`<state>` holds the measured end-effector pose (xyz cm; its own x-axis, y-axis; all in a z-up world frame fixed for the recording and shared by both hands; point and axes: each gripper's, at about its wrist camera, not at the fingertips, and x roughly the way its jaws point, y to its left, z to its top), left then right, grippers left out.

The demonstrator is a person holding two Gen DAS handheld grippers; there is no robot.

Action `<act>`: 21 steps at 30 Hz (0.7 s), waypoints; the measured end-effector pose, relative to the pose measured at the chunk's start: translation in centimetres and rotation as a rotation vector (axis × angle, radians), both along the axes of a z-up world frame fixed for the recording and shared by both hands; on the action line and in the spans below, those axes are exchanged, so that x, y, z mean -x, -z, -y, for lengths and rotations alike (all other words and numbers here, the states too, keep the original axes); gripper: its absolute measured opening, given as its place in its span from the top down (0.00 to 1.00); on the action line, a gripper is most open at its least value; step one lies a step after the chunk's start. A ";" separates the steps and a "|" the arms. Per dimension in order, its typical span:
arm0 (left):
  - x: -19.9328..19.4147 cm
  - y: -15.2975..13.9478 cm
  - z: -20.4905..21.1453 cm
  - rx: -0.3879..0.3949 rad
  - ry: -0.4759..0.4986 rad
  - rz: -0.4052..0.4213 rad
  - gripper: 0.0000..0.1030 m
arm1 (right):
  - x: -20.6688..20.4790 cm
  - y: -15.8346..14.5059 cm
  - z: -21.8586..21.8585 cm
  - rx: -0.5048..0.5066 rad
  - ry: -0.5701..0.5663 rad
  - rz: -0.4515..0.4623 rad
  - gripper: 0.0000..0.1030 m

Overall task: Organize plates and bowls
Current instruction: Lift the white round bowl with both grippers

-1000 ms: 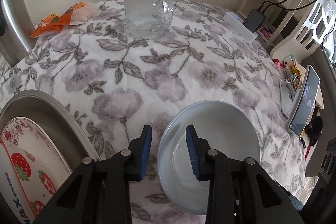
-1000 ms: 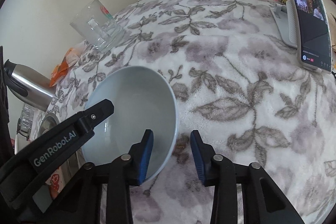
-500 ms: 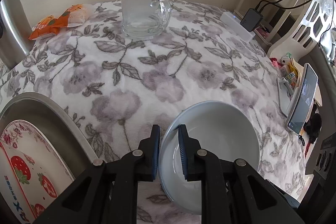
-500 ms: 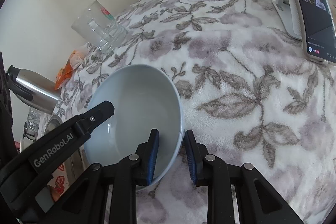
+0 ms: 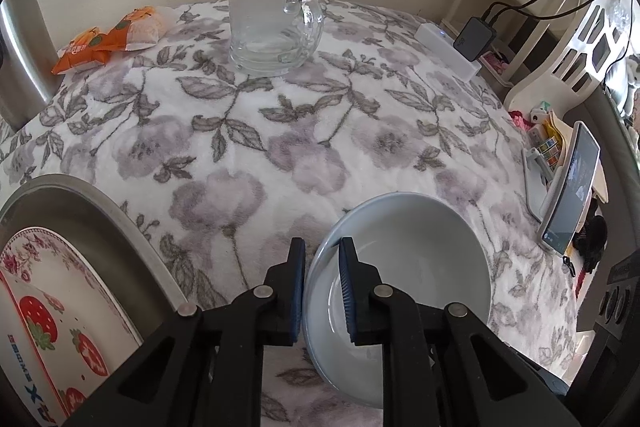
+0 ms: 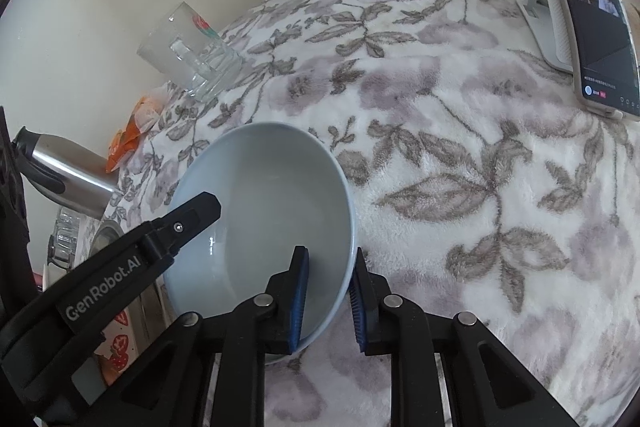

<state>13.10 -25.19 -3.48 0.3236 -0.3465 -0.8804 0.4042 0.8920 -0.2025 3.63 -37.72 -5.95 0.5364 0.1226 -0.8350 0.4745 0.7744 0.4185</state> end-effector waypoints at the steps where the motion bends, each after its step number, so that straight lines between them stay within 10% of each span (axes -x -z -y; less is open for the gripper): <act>1: 0.0 -0.1 -0.1 0.006 0.000 -0.004 0.83 | 0.1 0.0 0.0 -0.001 0.001 -0.002 0.79; 21: 2.3 -10.2 -4.8 0.149 -0.028 0.139 0.83 | 2.1 -10.0 -3.3 0.046 -0.029 0.168 0.79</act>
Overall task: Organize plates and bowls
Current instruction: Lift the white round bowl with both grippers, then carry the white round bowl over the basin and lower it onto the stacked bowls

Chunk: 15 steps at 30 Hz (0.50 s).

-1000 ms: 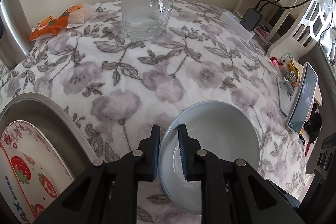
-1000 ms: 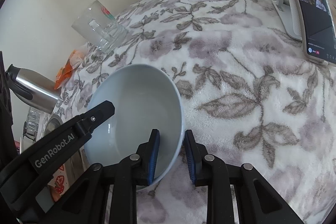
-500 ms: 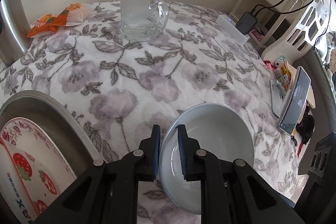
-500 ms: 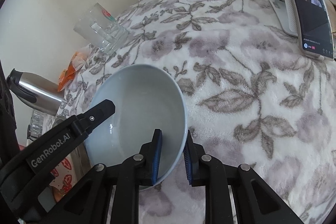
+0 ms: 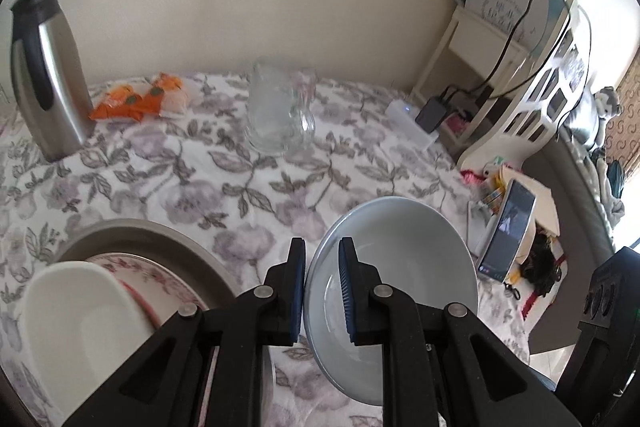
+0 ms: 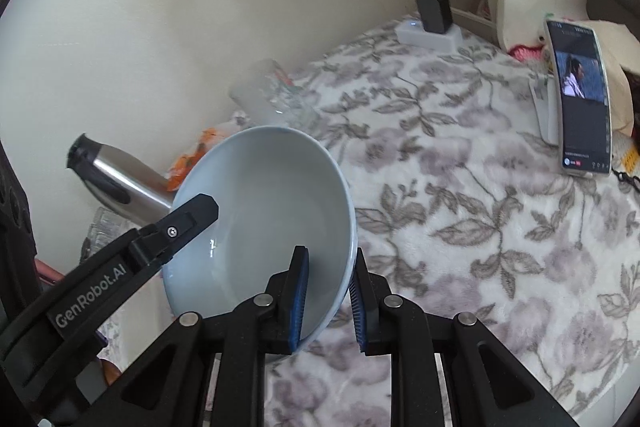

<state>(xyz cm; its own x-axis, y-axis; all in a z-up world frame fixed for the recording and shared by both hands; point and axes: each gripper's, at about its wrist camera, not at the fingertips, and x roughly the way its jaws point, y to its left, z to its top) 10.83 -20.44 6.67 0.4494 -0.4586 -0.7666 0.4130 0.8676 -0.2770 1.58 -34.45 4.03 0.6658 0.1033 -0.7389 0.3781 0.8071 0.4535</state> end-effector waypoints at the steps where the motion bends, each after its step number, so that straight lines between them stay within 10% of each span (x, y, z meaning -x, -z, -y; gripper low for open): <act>1: 0.2 -0.9 -0.8 0.011 -0.007 0.014 0.83 | 0.0 -0.5 -0.5 0.003 -0.006 0.013 0.79; 15: 1.5 -4.7 -10.8 0.104 -0.150 0.051 0.83 | -0.7 -4.2 -9.4 0.045 -0.153 0.068 0.79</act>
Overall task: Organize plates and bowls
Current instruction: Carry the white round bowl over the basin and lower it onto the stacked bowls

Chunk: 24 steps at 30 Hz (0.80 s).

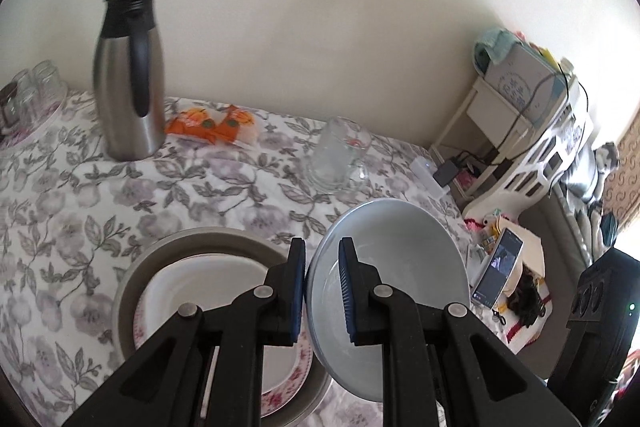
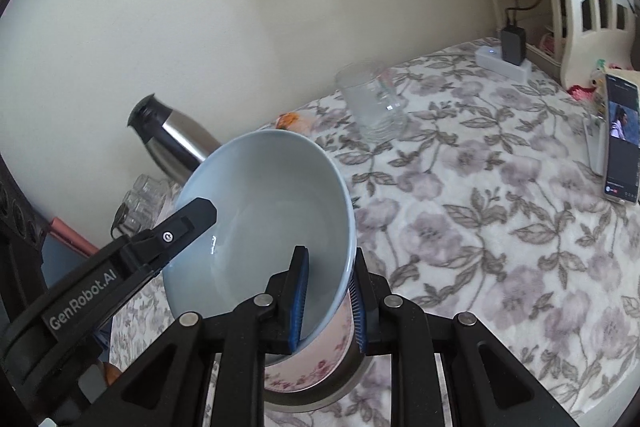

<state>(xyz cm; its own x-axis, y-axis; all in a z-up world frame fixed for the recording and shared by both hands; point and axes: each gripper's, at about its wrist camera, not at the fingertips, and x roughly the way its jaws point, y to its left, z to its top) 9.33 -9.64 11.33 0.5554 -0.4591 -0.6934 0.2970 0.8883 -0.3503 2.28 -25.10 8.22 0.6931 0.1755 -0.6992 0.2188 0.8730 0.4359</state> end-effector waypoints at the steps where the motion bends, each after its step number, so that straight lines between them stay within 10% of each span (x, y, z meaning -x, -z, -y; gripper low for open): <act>1: 0.0 0.0 -0.9 0.008 -0.016 -0.004 0.83 | -0.1 0.0 -0.6 0.004 -0.011 -0.003 0.79; 24: -1.1 4.9 -8.6 0.048 -0.170 -0.185 0.85 | -2.7 2.4 -7.9 0.141 -0.127 -0.096 0.75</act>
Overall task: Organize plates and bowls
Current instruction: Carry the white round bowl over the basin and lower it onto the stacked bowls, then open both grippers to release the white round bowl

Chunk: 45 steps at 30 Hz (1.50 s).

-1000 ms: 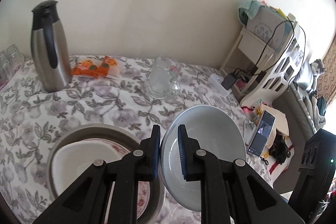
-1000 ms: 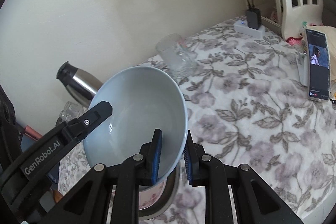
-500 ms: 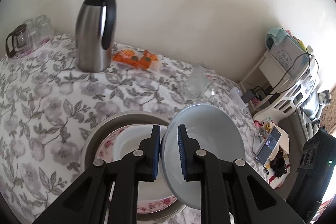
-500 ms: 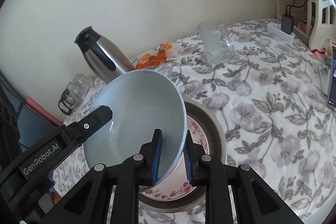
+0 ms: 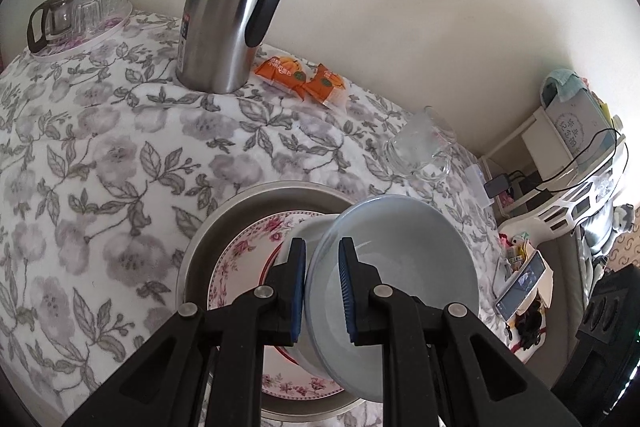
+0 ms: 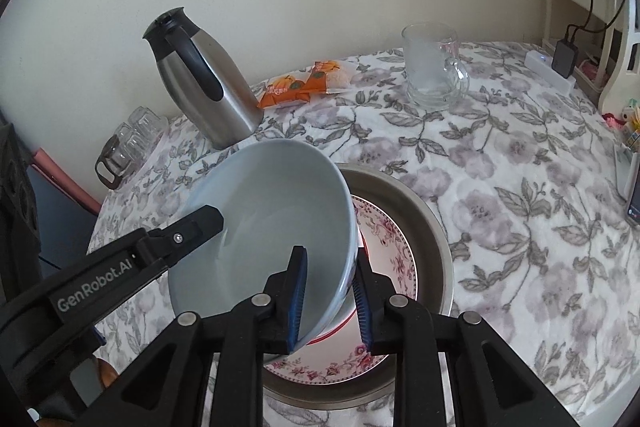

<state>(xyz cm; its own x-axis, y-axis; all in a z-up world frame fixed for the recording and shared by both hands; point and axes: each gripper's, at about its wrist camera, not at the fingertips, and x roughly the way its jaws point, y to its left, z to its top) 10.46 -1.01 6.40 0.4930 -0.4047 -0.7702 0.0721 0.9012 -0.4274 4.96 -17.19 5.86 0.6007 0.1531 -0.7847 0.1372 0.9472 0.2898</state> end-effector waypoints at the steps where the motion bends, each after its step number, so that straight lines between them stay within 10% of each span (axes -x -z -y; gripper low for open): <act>1: 0.0 0.0 -0.2 -0.007 -0.010 0.000 0.87 | 0.0 0.0 -0.1 -0.001 -0.007 -0.001 0.74; 24: -0.2 0.3 -1.2 -0.008 -0.062 -0.039 0.88 | 0.7 -0.7 0.6 0.025 -0.007 0.013 0.66; 31: 1.3 -1.5 -2.3 -0.021 -0.088 0.014 0.64 | 1.8 -0.6 1.0 0.038 0.004 0.012 0.65; 34: 2.2 -2.2 -2.8 -0.042 -0.107 0.035 0.47 | 2.5 -0.9 1.0 0.052 0.012 0.024 0.45; 45: 5.7 -1.4 -4.4 -0.231 -0.195 0.051 0.15 | 5.0 -1.1 -0.3 0.117 -0.006 0.063 0.18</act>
<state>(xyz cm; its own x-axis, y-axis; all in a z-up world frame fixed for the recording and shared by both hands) 4.81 3.37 7.78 0.5844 -0.1158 -0.8031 -0.0959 0.9730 -0.2101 -0.05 -16.92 6.94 0.6487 0.0662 -0.7582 0.1165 0.9759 0.1848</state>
